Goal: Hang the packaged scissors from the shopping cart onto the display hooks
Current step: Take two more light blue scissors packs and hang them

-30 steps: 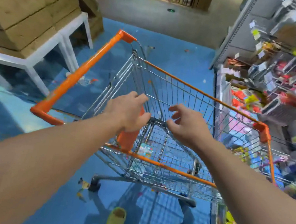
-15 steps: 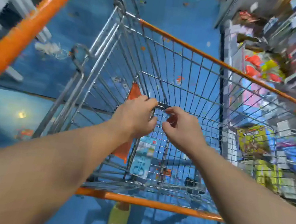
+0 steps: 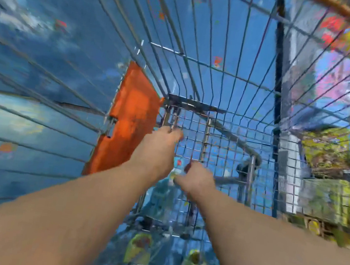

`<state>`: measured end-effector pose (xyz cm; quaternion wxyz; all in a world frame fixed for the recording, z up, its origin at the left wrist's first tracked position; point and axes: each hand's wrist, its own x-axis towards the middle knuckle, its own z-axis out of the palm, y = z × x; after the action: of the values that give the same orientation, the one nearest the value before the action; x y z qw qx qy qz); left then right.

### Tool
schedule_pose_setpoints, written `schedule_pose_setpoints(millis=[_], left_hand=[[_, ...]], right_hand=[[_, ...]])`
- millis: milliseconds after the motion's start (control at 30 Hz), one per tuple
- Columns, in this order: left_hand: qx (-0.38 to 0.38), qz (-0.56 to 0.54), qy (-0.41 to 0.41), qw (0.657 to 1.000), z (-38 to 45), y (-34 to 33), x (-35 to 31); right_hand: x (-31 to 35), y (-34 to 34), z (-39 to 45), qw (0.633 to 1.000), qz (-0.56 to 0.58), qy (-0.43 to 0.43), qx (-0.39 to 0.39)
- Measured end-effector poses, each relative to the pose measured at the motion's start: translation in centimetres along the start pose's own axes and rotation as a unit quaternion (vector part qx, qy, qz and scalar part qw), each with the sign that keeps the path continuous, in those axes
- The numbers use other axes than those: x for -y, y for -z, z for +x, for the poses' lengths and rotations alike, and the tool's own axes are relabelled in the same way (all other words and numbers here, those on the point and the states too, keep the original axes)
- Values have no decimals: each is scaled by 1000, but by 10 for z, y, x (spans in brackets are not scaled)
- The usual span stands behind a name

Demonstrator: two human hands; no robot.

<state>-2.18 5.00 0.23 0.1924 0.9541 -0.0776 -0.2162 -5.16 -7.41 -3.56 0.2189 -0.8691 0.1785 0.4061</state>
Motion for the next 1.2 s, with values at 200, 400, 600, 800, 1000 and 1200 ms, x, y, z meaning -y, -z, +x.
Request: schedule_pose_setpoints(millis=[200,400,600,800,1000,1200], left_hand=[[3,-6,23,1000,11,-30,19],[-2,-37,25,999,20,-36,23],[-2,-72,56,996,22,-28,17],[51,-101,108,988,25,-28,15],[153,-421,278,850,29,-21,-8],[65,-561,210,798,34,10,-32]], right_hand=[[2,-58,28,996,-37,-81,2],[4,-75,39,992,-39,-117,-29],[-5,-48,44,993,87,-74,-13],[-41,-12,47,930,355,-85,34],[-49,35,39,890,455,-23,32],[-34,100,7,864,497,78,9]])
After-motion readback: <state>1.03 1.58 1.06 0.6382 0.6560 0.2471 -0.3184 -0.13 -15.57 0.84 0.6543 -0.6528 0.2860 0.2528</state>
